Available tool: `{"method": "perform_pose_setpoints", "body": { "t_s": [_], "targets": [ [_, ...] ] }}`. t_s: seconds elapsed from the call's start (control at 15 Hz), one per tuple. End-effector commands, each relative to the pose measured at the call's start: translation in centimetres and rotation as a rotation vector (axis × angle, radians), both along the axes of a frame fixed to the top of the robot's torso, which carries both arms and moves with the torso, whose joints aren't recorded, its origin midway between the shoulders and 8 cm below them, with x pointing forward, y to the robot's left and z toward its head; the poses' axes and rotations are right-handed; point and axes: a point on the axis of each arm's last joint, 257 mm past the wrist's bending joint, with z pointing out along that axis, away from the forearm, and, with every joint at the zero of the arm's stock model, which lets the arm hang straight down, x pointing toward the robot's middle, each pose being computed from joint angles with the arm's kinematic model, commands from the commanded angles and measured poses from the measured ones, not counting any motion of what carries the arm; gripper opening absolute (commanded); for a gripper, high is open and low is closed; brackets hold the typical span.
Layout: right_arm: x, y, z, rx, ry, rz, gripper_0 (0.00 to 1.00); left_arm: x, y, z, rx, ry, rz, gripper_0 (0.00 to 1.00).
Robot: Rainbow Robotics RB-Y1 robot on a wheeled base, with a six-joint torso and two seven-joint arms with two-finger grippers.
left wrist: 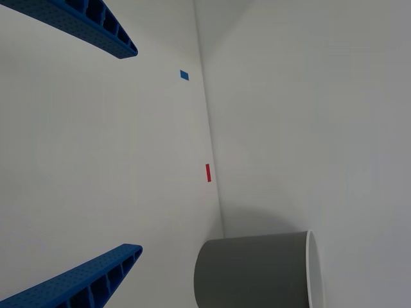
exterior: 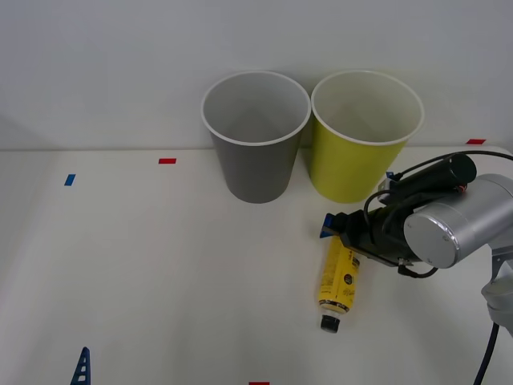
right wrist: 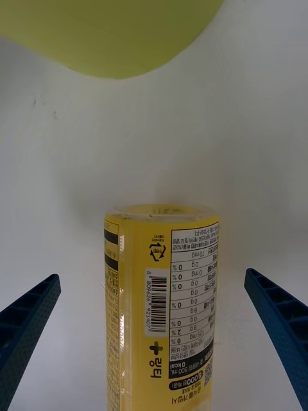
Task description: Put cans in the gray bin and PET bottles in the light green bin.
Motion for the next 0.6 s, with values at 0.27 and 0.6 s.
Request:
{"method": "perform_pose_setpoints", "body": {
  "t_s": [0.27,0.6],
  "targets": [
    [0.3,0.0,-0.9,0.004,0.009,-0.01,1.0,0.0,0.0,0.0,0.0,0.0,0.0,1.0],
    [1.1,-0.5,-1.7,0.012,0.005,-0.034,1.0,0.0,0.0,0.0,0.0,0.0,0.0,1.0]
  ]
}}
